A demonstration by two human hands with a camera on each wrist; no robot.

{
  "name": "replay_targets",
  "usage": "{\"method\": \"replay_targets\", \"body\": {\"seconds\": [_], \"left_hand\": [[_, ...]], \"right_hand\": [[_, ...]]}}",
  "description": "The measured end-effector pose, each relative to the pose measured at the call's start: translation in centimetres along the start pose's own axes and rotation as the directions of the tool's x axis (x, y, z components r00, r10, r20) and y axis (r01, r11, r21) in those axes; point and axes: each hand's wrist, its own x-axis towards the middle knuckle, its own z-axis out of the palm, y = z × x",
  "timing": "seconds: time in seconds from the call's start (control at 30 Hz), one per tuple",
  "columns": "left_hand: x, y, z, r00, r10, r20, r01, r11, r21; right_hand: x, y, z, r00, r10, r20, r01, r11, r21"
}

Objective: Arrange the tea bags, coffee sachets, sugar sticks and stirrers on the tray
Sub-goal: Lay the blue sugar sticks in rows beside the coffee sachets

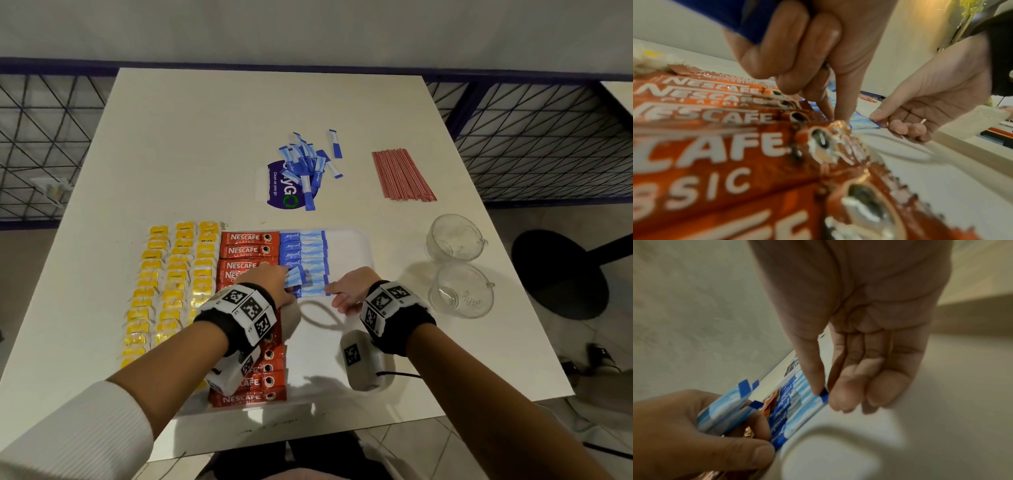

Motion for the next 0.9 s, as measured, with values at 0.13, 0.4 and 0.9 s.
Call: {"method": "replay_targets", "body": {"seconds": [0.13,0.4,0.9], "left_hand": [[-0.2,-0.2,-0.4,1.000,0.001,-0.016,-0.003,0.997,-0.083],[-1.0,0.6,-2.1,0.992,0.114,-0.048,-0.122,0.955,-0.269],[-3.4,-1.3,-2.4,0.993,0.115,0.016,-0.070,0.703,-0.708]], "right_hand": [[-0.7,0.4,-0.6,0.998,-0.052,0.035,0.048,0.993,0.105],[-4.0,-1.5,-1.3,0.891,-0.442,0.107,0.387,0.860,0.332],[-4.9,-2.8,-1.6,0.836,-0.546,0.058,0.503,0.803,0.318]]}}
